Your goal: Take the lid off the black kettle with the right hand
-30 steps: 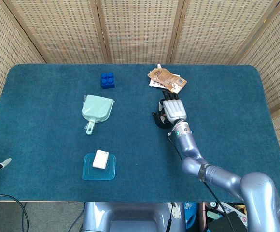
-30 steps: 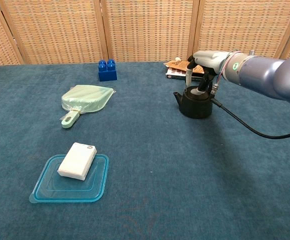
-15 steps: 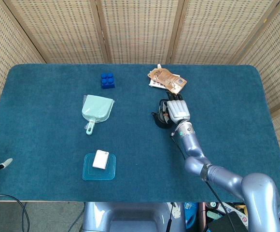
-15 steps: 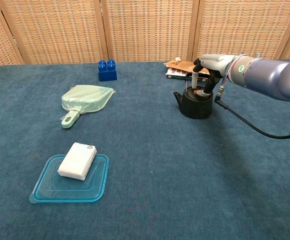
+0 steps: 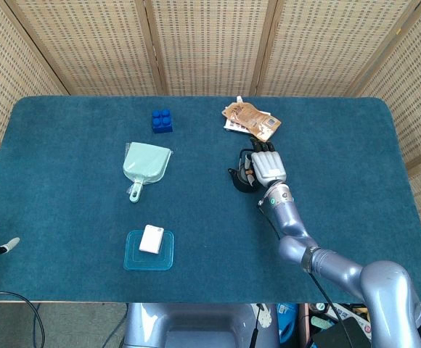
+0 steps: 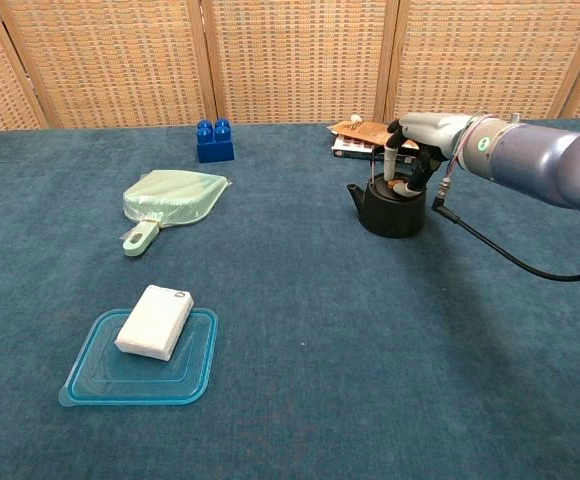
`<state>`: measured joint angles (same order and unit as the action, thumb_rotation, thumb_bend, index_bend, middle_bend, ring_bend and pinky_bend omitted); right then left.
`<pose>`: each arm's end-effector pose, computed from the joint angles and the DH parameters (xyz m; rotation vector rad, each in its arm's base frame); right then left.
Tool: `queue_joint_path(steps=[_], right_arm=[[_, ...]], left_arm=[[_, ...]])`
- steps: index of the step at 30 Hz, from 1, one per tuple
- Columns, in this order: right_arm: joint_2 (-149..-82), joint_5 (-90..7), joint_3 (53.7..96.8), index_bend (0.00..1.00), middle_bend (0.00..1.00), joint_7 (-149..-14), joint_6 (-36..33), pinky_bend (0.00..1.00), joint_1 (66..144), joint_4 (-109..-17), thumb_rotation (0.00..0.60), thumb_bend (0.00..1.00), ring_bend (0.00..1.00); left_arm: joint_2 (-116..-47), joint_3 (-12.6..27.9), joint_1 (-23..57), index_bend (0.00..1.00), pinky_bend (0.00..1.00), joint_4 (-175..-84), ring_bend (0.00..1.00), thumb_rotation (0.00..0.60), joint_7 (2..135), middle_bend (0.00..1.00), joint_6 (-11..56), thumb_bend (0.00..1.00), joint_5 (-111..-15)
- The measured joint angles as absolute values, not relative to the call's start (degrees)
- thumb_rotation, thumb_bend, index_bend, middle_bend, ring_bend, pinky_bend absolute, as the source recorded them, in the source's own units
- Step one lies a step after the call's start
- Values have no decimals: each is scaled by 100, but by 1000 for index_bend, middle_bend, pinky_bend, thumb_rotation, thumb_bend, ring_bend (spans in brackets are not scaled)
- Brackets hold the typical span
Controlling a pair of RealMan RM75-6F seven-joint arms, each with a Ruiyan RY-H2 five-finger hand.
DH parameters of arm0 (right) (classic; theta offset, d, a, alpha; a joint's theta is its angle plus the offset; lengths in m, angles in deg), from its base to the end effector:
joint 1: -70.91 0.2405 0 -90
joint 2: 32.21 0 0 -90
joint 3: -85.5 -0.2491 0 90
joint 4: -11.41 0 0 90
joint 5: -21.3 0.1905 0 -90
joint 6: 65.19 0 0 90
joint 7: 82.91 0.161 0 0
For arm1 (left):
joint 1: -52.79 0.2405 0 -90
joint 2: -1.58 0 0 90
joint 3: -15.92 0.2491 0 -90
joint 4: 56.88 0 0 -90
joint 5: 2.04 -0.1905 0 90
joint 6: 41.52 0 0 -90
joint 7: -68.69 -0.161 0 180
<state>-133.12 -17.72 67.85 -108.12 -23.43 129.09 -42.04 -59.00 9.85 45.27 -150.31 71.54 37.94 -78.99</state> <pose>-0.1362 -0.4565 -0.0213 1.6557 -1.0406 0.7351 -0.3108 0.2193 0.1961 -1.2846 -0.9788 -0.8641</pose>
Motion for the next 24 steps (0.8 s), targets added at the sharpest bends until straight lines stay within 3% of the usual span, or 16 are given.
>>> queue_joint_path(steps=[8,24], right_arm=[[-13364,-1840,6771,633,0,-10729,-2379,0,12903,-4097,600,575,0],[-13409,-2143,6749,646,0,-10486,-2303,0,12799,-3962,600,578,0]], left_arm=[[-5904,988,4523,0,0,-15029,0,600,7137,0,3784,108,-7887],[-5912,992,4515,0,0,-15038,0,600,7103,0,3778,107,-7879]])
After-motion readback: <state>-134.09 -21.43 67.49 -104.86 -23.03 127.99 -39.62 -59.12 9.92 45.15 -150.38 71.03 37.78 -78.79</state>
